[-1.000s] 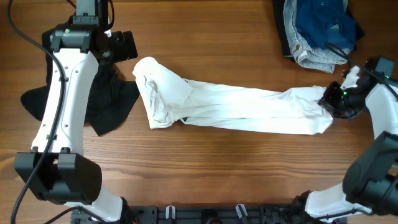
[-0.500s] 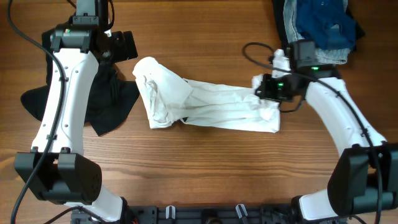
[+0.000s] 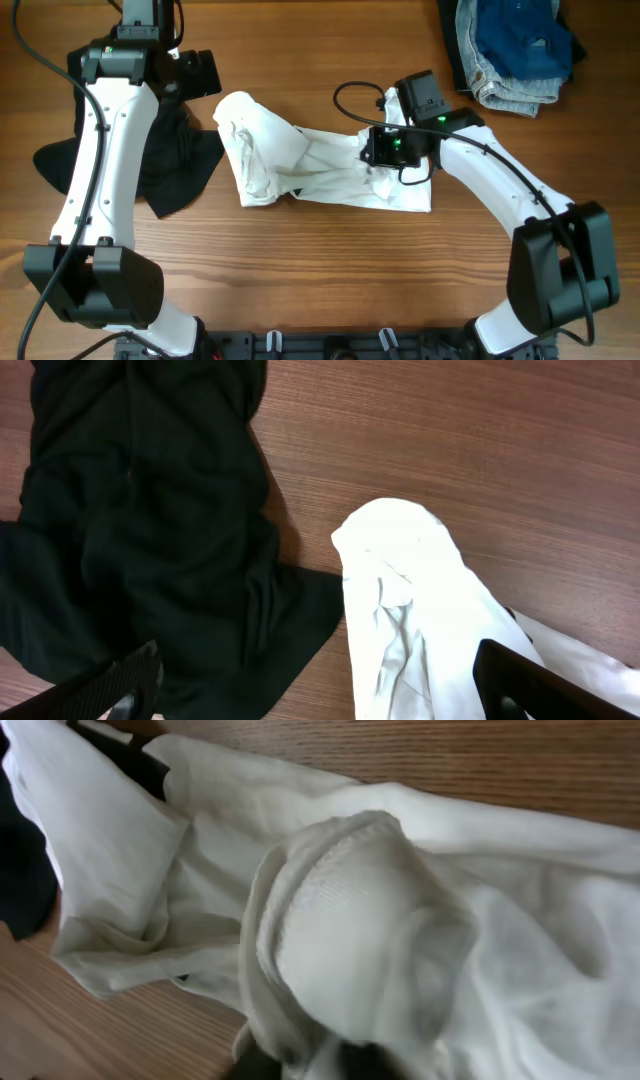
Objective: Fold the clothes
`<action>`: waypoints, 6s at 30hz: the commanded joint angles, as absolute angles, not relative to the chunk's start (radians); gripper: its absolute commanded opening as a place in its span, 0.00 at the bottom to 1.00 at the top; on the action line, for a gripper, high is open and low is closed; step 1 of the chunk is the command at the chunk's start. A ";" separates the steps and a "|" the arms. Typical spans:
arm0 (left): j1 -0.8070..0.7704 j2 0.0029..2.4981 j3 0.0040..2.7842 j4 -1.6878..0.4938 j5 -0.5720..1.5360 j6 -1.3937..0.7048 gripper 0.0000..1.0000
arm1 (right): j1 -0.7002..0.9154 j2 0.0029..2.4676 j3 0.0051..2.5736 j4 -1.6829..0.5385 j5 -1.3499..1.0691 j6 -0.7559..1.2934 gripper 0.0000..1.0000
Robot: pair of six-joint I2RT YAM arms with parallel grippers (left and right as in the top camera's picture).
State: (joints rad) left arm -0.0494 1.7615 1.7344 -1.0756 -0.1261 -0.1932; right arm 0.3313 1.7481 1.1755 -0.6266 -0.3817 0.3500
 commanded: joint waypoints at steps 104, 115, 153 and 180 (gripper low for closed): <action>-0.136 1.855 1.502 -1.176 0.232 -0.022 0.04 | 0.201 2.025 1.163 -0.633 -0.443 0.222 0.04; -0.469 1.851 1.502 -0.973 0.234 -0.200 0.04 | 0.202 2.038 1.163 -0.644 -0.447 0.212 0.05; -0.629 1.900 1.502 -0.695 0.269 -0.376 0.04 | -0.207 1.689 1.204 -0.452 -0.875 0.419 0.04; -0.187 1.575 1.626 -0.824 0.233 -0.375 1.00 | 0.103 1.695 1.204 -0.595 -0.567 0.193 0.23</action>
State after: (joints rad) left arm -0.3119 1.6218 1.6115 -0.7677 0.2573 -0.3698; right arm -0.0273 1.6886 1.1976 -0.5610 -0.7704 0.2680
